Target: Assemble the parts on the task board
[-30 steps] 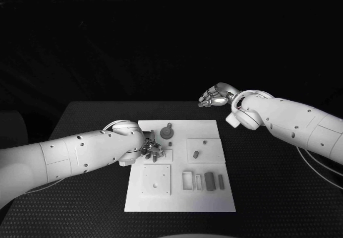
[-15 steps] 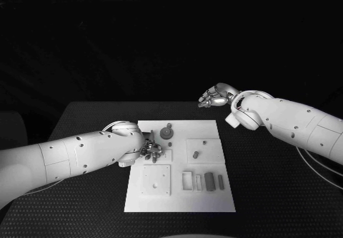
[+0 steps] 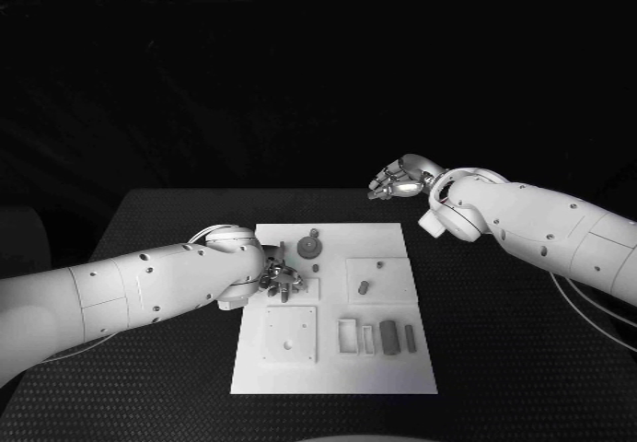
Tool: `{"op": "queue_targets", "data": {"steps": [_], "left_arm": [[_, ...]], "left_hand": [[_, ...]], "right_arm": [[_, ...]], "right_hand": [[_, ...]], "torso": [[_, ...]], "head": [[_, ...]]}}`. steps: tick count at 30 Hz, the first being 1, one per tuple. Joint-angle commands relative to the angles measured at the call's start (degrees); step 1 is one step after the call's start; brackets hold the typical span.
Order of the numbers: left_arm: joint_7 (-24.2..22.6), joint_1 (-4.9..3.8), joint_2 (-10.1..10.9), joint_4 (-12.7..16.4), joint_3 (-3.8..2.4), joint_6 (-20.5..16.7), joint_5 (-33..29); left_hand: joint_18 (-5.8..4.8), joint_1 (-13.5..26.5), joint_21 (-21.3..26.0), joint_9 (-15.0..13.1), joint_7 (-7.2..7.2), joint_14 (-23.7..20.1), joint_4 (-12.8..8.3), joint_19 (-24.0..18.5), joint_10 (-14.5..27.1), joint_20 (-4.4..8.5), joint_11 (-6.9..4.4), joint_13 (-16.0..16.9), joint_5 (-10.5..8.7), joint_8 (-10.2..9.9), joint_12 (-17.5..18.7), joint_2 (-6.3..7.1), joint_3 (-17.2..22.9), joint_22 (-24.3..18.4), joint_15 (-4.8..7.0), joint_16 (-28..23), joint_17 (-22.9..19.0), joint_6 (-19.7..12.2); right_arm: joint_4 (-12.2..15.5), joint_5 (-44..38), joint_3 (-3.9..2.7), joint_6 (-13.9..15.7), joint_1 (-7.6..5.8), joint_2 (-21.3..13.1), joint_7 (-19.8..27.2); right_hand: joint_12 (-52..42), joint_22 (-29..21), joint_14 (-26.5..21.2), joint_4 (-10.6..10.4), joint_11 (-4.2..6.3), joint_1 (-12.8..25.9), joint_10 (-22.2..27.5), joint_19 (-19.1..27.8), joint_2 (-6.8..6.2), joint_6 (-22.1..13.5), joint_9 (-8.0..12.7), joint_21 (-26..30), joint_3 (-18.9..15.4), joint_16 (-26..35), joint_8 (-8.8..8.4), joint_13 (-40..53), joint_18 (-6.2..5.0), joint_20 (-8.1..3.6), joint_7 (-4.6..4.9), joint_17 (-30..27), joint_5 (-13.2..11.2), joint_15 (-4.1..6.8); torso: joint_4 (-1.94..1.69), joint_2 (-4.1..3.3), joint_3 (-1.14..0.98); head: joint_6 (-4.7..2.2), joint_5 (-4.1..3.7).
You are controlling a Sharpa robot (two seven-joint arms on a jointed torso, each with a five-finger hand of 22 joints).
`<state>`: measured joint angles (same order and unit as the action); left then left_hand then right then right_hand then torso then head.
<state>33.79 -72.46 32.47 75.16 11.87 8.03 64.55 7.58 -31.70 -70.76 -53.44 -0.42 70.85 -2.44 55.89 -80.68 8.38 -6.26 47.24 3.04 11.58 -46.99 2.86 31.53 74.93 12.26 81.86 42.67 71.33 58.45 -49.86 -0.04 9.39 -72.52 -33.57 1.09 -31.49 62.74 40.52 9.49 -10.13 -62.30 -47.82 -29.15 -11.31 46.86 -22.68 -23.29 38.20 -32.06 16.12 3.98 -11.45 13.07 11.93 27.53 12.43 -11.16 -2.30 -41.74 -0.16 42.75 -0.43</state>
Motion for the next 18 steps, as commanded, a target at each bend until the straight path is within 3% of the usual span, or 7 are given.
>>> {"op": "queue_targets", "data": {"steps": [1, 6, 9, 15, 16, 17, 18], "left_arm": [[0.29, 0.11, 0.01, 0.0, 0.09, -0.63, 0.41], [-0.21, 0.11, 0.14, 0.09, 0.05, -2.05, 0.45], [-0.93, 0.11, 0.43, 0.06, -0.07, -3.5, 0.44], [-1.8, 0.08, 1.33, 0.8, -0.46, -4.91, -2.65], [-1.73, 0.08, 1.39, 0.91, -0.99, -4.74, -4.13], [-1.55, 0.08, 1.34, 0.97, -1.99, -4.57, -5.23], [-1.47, 0.08, 1.57, 1.5, -2.37, -4.37, -5.25]], "left_hand": [[0.44, 0.45, 0.25, -0.13, 0.14, 0.02, 0.3, -0.28, 0.11, 6.91, -0.32, -0.08, -0.26, -0.16, -0.19, 1.21, -0.53, 0.36, 0.31, -0.05, 0.0, 0.04], [0.61, 1.39, 0.4, -0.3, 0.09, -0.01, 1.84, -0.21, 0.12, 6.98, -0.36, -0.1, -0.26, -0.14, -0.15, 2.95, -0.28, 0.21, 0.36, -0.11, 0.0, -0.03], [0.8, 1.73, 0.41, -0.49, 0.07, 0.02, 3.5, -0.08, 0.11, 7.07, -0.43, -0.1, -0.24, -0.12, -0.14, 4.86, 0.53, 0.12, 0.42, -0.16, -0.01, -0.1], [0.9, 1.37, 0.41, -0.68, 0.09, -0.04, 4.86, -0.03, 0.16, 7.07, -0.38, -0.1, -0.25, -0.15, -0.08, 6.58, 1.43, 0.04, 0.41, -0.29, -0.04, -0.28], [0.9, 1.29, 0.4, -0.71, 0.1, -0.04, 4.99, -0.02, 0.16, 7.06, -0.37, -0.1, -0.25, -0.15, -0.08, 6.74, 1.53, 0.04, 0.4, -0.29, -0.04, -0.31], [0.9, 1.18, 0.39, -0.73, 0.1, -0.04, 5.06, -0.01, 0.16, 7.06, -0.37, -0.09, -0.24, -0.15, -0.08, 6.83, 1.61, 0.04, 0.4, -0.29, -0.03, -0.31], [0.91, 0.94, 0.37, -0.76, 0.12, -0.05, 5.08, 0.0, 0.17, 7.05, -0.35, -0.08, -0.24, -0.16, -0.08, 6.94, 1.74, 0.04, 0.38, -0.3, -0.03, -0.36]], "right_arm": [[0.03, -0.35, -0.01, -0.73, 0.03, 0.05, 0.27], [-0.03, -0.35, -0.01, -0.71, 0.11, 0.1, 0.28], [-0.08, -0.35, -0.01, -0.69, 0.15, 0.1, 0.29], [-0.22, -0.35, -0.01, -0.7, 0.25, 0.0, 0.3], [-0.29, -0.35, -0.01, -0.69, 0.25, -0.01, 0.3], [-0.41, -0.35, -0.01, -0.67, 0.25, 0.03, 0.3], [-0.49, -0.35, -0.01, -0.67, 0.26, 0.05, 0.32]], "right_hand": [[0.32, 0.1, -0.43, 0.41, -0.09, -0.24, 0.07, 0.51, 0.24, -0.47, 0.07, 0.38, -0.08, -0.34, 0.29, -0.05, 0.5, 0.02, -0.12, -0.07, 0.15, 0.07], [0.32, 0.11, -0.44, 0.42, -0.1, -0.25, 0.07, 0.51, 0.25, -0.47, 0.07, 0.39, -0.07, -0.34, 0.3, -0.05, 0.5, 0.03, -0.12, -0.07, 0.15, 0.07], [0.32, 0.12, -0.44, 0.42, -0.1, -0.25, 0.07, 0.51, 0.26, -0.47, 0.07, 0.4, -0.07, -0.34, 0.3, -0.05, 0.5, 0.03, -0.12, -0.07, 0.16, 0.07], [0.32, 0.13, -0.45, 0.41, -0.1, -0.24, 0.07, 0.51, 0.27, -0.48, 0.08, 0.41, -0.07, -0.34, 0.3, -0.05, 0.5, 0.04, -0.12, -0.07, 0.16, 0.06], [0.32, 0.13, -0.45, 0.41, -0.1, -0.24, 0.07, 0.51, 0.27, -0.48, 0.08, 0.41, -0.07, -0.34, 0.3, -0.05, 0.5, 0.04, -0.12, -0.07, 0.16, 0.06], [0.32, 0.14, -0.45, 0.4, -0.1, -0.22, 0.07, 0.51, 0.25, -0.48, 0.08, 0.42, -0.09, -0.34, 0.3, -0.05, 0.51, 0.04, -0.11, -0.07, 0.16, 0.06], [0.32, 0.14, -0.45, 0.4, -0.1, -0.2, 0.07, 0.51, 0.25, -0.48, 0.09, 0.42, -0.09, -0.34, 0.3, -0.05, 0.51, 0.05, -0.11, -0.08, 0.16, 0.06]], "torso": [[-0.03, -0.02, 0.02], [-0.01, 0.02, 0.05], [-0.02, 0.02, 0.02], [0.01, 0.03, 0.01], [0.0, 0.03, 0.01], [-0.02, 0.05, 0.01], [-0.02, 0.05, -0.01]], "head": [[0.0, -0.07], [-0.05, -0.07], [-0.19, -0.09], [-0.39, -0.16], [-0.42, -0.16], [-0.48, -0.16], [-0.55, -0.16]]}}
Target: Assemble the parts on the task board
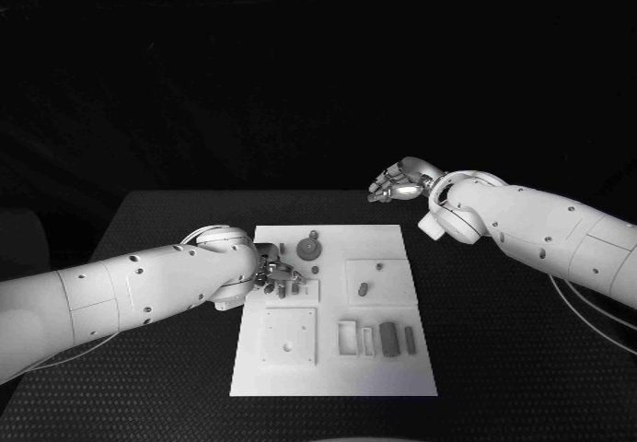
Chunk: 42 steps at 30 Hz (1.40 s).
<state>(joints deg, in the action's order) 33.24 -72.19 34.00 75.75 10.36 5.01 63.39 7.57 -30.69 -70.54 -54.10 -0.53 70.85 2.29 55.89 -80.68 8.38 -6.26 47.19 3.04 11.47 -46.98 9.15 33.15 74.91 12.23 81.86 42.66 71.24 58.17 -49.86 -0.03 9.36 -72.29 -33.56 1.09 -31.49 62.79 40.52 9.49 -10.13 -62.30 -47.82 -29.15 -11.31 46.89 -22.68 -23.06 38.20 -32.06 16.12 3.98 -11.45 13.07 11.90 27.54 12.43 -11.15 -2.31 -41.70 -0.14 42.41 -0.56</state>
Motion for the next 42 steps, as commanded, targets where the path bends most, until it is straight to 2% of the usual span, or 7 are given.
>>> {"op": "queue_targets", "data": {"steps": [1, 3, 10, 14, 23, 33, 42], "left_arm": [[-0.97, -0.23, 0.34, 1.27, -1.14, -1.34, -3.97], [-0.82, -0.66, 0.48, 1.6, -2.47, -0.93, -4.26], [-0.89, -4.49, 1.48, 1.12, -2.74, -0.64, -5.29], [-2.47, -6.2, 1.73, -1.53, -2.73, -1.69, -5.28], [-4.74, -6.5, 0.06, -7.91, -2.73, -6.1, -3.41], [-6.68, -6.34, -5.11, -17.55, -2.66, -6.62, -2.47], [-7.77, -4.09, -8.97, -24.3, -2.49, -4.02, -2.49]], "left_hand": [[0.92, -0.31, 0.13, -0.13, 0.24, -0.06, 0.32, 0.01, 0.17, 7.04, -0.34, -0.02, -0.24, -0.05, -0.08, 0.67, 0.2, 0.05, 0.4, -0.3, -0.02, -0.28], [0.91, -0.84, 0.09, -0.15, 0.29, -0.09, 0.14, 0.0, 0.21, 7.02, -0.31, -0.02, -0.25, -0.15, -0.05, 0.62, 0.31, 0.06, 0.38, -0.31, -0.01, -0.51], [0.74, -2.88, 0.54, 0.01, 0.85, -0.92, -0.78, -0.62, 0.93, 6.77, 0.21, -0.42, -0.25, -1.03, 0.89, 0.52, 0.22, -0.17, -0.1, -1.17, -0.29, -2.17], [0.01, -6.28, 2.37, 0.92, 2.49, -3.27, -2.87, -2.58, 3.42, 6.01, 1.82, -1.75, -0.18, -3.15, 3.55, 0.12, 0.45, -0.92, -1.67, -3.97, -1.46, -6.11], [-3.54, -11.43, 11.51, 2.93, 6.47, -9.94, -6.36, -8.79, 11.32, 2.78, 6.01, -8.63, 0.0, -5.75, 15.01, -0.12, 0.42, -5.29, -6.33, -16.28, -7.59, -12.77], [-4.51, -12.43, 15.86, 4.45, 7.96, -12.16, -5.04, -10.93, 13.51, 0.88, 7.7, -12.6, 0.01, -6.24, 20.49, 1.17, 0.31, -7.0, -8.68, -22.11, -10.1, -15.3], [-4.45, -13.31, 17.47, 6.31, 8.44, -13.01, -5.38, -11.93, 14.33, -0.42, 8.37, -14.18, -0.03, -6.96, 22.88, 0.02, -0.48, -7.14, -9.95, -24.36, -10.56, -17.26]], "right_arm": [[-0.29, -0.35, -0.01, -0.61, 0.04, -0.01, 0.35], [-0.53, -0.35, -0.01, -0.61, 0.04, 0.01, 0.32], [-0.77, -0.35, 0.0, -0.61, 0.04, 0.05, 0.33], [-0.78, -0.35, 0.0, -0.59, 0.04, 0.03, 0.33], [-0.94, -0.34, 0.0, -0.6, 0.04, -0.02, 0.32], [-1.07, -0.34, 0.0, -0.47, 0.04, 0.24, 0.33], [-1.4, -0.29, 0.0, 0.06, 0.11, 0.61, 0.62]], "right_hand": [[0.32, 0.1, -0.46, 0.39, -0.11, -0.19, 0.07, 0.51, 0.24, -0.51, 0.09, 0.21, -0.1, -0.35, 0.3, -0.05, 0.51, 0.05, -0.08, -0.08, 0.16, 0.05], [0.32, 0.1, -0.46, 0.38, -0.11, -0.18, 0.07, 0.51, 0.24, -0.51, 0.09, 0.21, -0.11, -0.35, 0.3, -0.05, 0.51, 0.05, -0.08, -0.08, 0.16, 0.05], [0.32, 0.12, -0.46, 0.36, -0.11, -0.14, 0.07, 0.5, 0.22, -0.51, 0.1, 0.23, -0.13, -0.35, 0.31, -0.05, 0.51, 0.06, -0.07, -0.08, 0.16, 0.05], [0.32, 0.13, -0.46, 0.36, -0.11, -0.14, 0.07, 0.5, 0.23, -0.51, 0.1, 0.23, -0.12, -0.36, 0.32, -0.05, 0.51, 0.06, -0.08, -0.08, 0.17, 0.05], [0.31, 0.16, -0.45, 0.35, -0.1, -0.14, 0.06, 0.48, 0.25, -0.5, 0.11, 0.25, -0.11, -0.37, 0.33, -0.05, 0.5, 0.06, -0.08, -0.08, 0.18, 0.05], [0.31, 0.19, -0.45, 0.33, -0.1, -0.11, 0.05, 0.47, 0.24, -0.5, 0.11, 0.27, -0.12, -0.38, 0.34, -0.05, 0.5, 0.06, -0.08, -0.09, 0.19, 0.05], [0.31, 0.22, -0.45, 0.29, -0.11, -0.04, 0.05, 0.46, 0.24, -0.5, 0.12, 0.29, -0.14, -0.39, 0.34, -0.05, 0.5, 0.07, -0.08, -0.09, 0.21, 0.05]], "torso": [[0.0, 0.03, -0.02], [-0.04, 0.03, 0.01], [-0.1, 0.06, -0.06], [-0.08, 0.05, -0.09], [0.05, -0.09, -0.03], [0.09, -0.14, 0.05], [0.16, -0.13, 0.03]], "head": [[-0.3, -0.02], [-0.41, -0.08], [-1.21, 0.14], [-1.79, 0.29], [-2.88, 0.14], [-3.75, 0.45], [-3.69, 0.23]]}}
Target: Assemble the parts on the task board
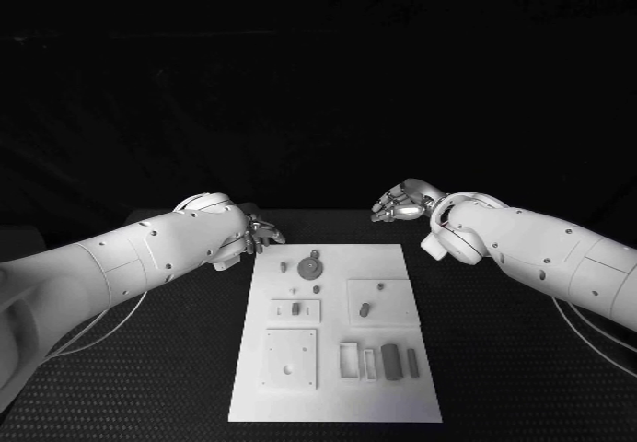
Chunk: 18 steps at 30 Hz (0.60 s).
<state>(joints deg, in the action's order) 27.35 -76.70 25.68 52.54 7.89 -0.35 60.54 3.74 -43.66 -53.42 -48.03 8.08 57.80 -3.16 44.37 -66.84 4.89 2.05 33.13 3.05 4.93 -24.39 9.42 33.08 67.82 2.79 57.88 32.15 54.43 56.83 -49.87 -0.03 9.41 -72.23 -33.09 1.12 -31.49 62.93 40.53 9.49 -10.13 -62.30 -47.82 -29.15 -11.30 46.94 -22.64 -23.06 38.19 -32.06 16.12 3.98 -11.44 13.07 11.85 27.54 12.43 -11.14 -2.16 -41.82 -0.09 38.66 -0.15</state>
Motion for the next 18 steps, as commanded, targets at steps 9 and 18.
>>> {"op": "queue_targets", "data": {"steps": [9, 18], "left_arm": [[-2.41, 1.88, -2.41, -3.61, 0.06, 3.98, 0.18], [-3.03, 2.56, -3.14, -4.53, 0.11, 4.9, -1.15]], "left_hand": [[-0.51, 0.15, 0.69, 0.71, -0.36, 0.09, 0.31, -0.5, 0.2, 2.84, -0.08, -0.33, -0.06, 0.53, 0.55, -0.71, -1.16, 0.13, -0.67, -0.58, 0.22, 1.09], [-0.49, 0.65, 0.82, 0.85, -0.65, 0.07, 0.64, -0.57, -0.06, 2.78, -0.27, -0.35, -0.09, 1.03, 0.54, -0.83, -1.54, 0.22, -0.7, -0.6, 0.38, 2.03]], "right_arm": [[0.0, -0.21, -0.01, 0.67, 0.09, 0.2, 0.84], [0.07, -0.2, -0.01, 0.53, 0.09, 0.26, 0.82]], "right_hand": [[0.31, 0.11, -0.45, 0.24, -0.12, 0.04, 0.06, 0.44, 0.19, -0.58, 0.1, 0.31, -0.16, -0.4, 0.33, -0.05, 0.49, 0.08, -0.02, -0.09, 0.23, 0.03], [0.32, 0.12, -0.44, 0.22, -0.12, 0.06, 0.06, 0.42, 0.19, -0.59, 0.11, 0.32, -0.16, -0.41, 0.33, -0.05, 0.48, 0.07, -0.02, -0.09, 0.25, 0.03]], "torso": [[-0.13, 0.02, -0.07], [-0.13, 0.04, -0.05]], "head": [[0.33, -0.23], [0.51, -0.33]]}}
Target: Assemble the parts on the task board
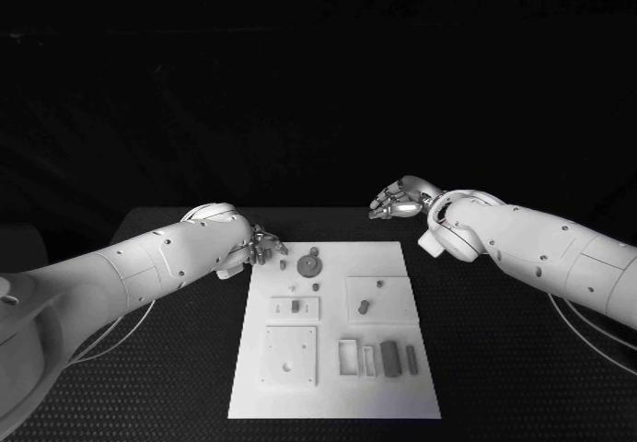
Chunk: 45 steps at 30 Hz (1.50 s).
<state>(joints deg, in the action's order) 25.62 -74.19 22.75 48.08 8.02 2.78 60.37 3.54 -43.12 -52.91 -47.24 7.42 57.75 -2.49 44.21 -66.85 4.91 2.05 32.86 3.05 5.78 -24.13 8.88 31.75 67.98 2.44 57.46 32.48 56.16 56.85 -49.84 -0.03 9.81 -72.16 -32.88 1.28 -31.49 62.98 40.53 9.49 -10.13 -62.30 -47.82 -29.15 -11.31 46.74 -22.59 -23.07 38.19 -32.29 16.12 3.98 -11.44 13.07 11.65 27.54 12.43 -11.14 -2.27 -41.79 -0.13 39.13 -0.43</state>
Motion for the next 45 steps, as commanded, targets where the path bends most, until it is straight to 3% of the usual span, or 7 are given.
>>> {"op": "queue_targets", "data": {"steps": [1, 7, 13, 20, 31, 37, 45], "left_arm": [[-1.28, 0.05, -0.2, -0.04, -0.01, 1.76, -1.24], [-1.23, 0.05, -0.21, 0.22, -0.01, 3.52, -1.4], [-1.42, 0.08, -0.22, 0.74, 0.02, 5.51, -1.53], [-1.69, 0.16, -0.21, 0.98, 0.02, 4.62, -3.05], [-1.88, 0.16, -0.28, 0.59, 0.02, 4.0, -4.15], [-1.97, 0.17, -0.42, 0.48, 0.02, 4.63, -4.52], [-2.04, 0.17, -0.69, -0.28, 0.04, 5.22, -5.17]], "left_hand": [[-0.28, 0.19, 0.33, 0.1, -0.01, 0.1, 0.03, -0.42, -0.06, 2.75, -0.28, -0.09, -0.09, 0.2, 0.3, -0.3, -0.27, 0.07, -0.36, -0.18, 0.07, 0.35], [-0.23, 0.58, 0.45, 0.4, -0.22, 0.08, 0.42, -0.48, -0.4, 2.73, -0.46, -0.13, -0.09, 0.46, 0.3, -0.61, -0.51, 0.21, -0.36, -0.18, 0.27, 0.87], [-0.17, 0.2, 0.44, 0.89, -0.71, 0.36, 0.16, -0.36, -1.31, 2.82, -0.85, -0.17, -0.01, 1.1, 0.22, -2.01, -0.71, 0.58, -0.19, 0.14, 0.8, 2.17], [-0.25, -0.78, 0.63, 1.64, -1.06, 0.3, -1.21, -0.44, -2.21, 2.84, -1.13, -0.51, 0.27, 1.52, 0.58, -4.02, -0.78, 0.98, -0.2, 0.08, 1.22, 3.07], [-0.34, -1.83, 0.95, 2.36, -1.2, 0.32, -2.79, -0.34, -2.87, 2.81, -1.21, -0.98, 0.36, 1.77, 1.27, -5.74, -0.51, 1.25, -0.25, -0.13, 1.53, 3.5], [-0.42, -3.7, 1.19, 2.85, -1.24, 0.39, -4.35, -0.15, -3.36, 2.77, -1.23, -1.26, 0.4, 1.99, 1.76, -7.77, 0.32, 1.46, -0.29, -0.28, 1.78, 3.69], [-0.52, -4.43, 1.35, 3.1, -1.27, 0.38, -5.13, -0.09, -3.59, 2.71, -1.23, -1.39, 0.41, 2.13, 2.03, -8.21, 0.45, 1.6, -0.35, -0.4, 1.91, 3.78]], "right_arm": [[0.04, -0.23, -0.01, 0.12, 0.02, 0.06, 0.65], [0.07, -0.23, -0.01, 0.06, 0.02, 0.02, 0.61], [0.05, -0.23, -0.01, -0.15, 0.02, 0.05, 0.52], [0.05, -0.23, -0.01, -0.25, 0.02, 0.14, 0.51], [-0.04, -0.23, -0.01, -0.36, 0.03, 0.26, 0.51], [-0.09, -0.23, -0.01, -0.35, 0.08, 0.3, 0.52], [-0.02, -0.23, -0.01, -0.39, 0.08, 0.28, 0.51]], "right_hand": [[0.31, 0.08, -0.44, 0.22, -0.12, 0.05, 0.06, 0.42, 0.2, -0.39, 0.06, 0.32, -0.15, -0.19, 0.33, -0.05, 0.48, 0.07, 0.19, -0.09, 0.25, 0.03], [0.31, 0.09, -0.43, 0.23, -0.11, 0.01, 0.06, 0.4, 0.22, -0.39, 0.07, 0.33, -0.12, -0.2, 0.34, -0.05, 0.46, 0.06, 0.18, -0.09, 0.28, 0.03], [0.31, 0.11, -0.43, 0.24, -0.1, -0.02, 0.06, 0.39, 0.23, -0.39, 0.07, 0.35, -0.09, -0.2, 0.34, -0.05, 0.45, 0.05, 0.18, -0.09, 0.29, 0.04], [0.31, 0.13, -0.43, 0.25, -0.1, -0.04, 0.06, 0.39, 0.23, -0.39, 0.08, 0.36, -0.07, -0.21, 0.35, -0.05, 0.44, 0.05, 0.18, -0.09, 0.29, 0.04], [0.31, 0.16, -0.43, 0.25, -0.1, -0.03, 0.05, 0.38, 0.24, -0.39, 0.09, 0.39, -0.06, -0.22, 0.36, -0.05, 0.44, 0.06, 0.18, -0.1, 0.29, 0.04], [0.31, 0.18, -0.43, 0.22, -0.11, 0.01, 0.05, 0.37, 0.24, -0.39, 0.09, 0.4, -0.08, -0.22, 0.36, -0.05, 0.45, 0.07, 0.19, -0.1, 0.3, 0.04], [0.3, 0.2, -0.44, 0.19, -0.11, 0.07, 0.05, 0.37, 0.24, -0.39, 0.1, 0.42, -0.09, -0.22, 0.37, -0.05, 0.45, 0.08, 0.19, -0.1, 0.32, 0.04]], "torso": [[-0.01, 0.02, -0.02], [-0.05, 0.06, -0.04], [-0.06, 0.06, -0.06], [-0.03, 0.06, -0.07], [-0.08, 0.04, -0.09], [-0.04, 0.05, -0.08], [0.02, 0.05, -0.06]], "head": [[0.09, -0.06], [0.19, -0.09], [0.36, -0.18], [0.38, -0.14], [0.45, -0.2], [0.56, -0.18], [0.76, -0.18]]}}
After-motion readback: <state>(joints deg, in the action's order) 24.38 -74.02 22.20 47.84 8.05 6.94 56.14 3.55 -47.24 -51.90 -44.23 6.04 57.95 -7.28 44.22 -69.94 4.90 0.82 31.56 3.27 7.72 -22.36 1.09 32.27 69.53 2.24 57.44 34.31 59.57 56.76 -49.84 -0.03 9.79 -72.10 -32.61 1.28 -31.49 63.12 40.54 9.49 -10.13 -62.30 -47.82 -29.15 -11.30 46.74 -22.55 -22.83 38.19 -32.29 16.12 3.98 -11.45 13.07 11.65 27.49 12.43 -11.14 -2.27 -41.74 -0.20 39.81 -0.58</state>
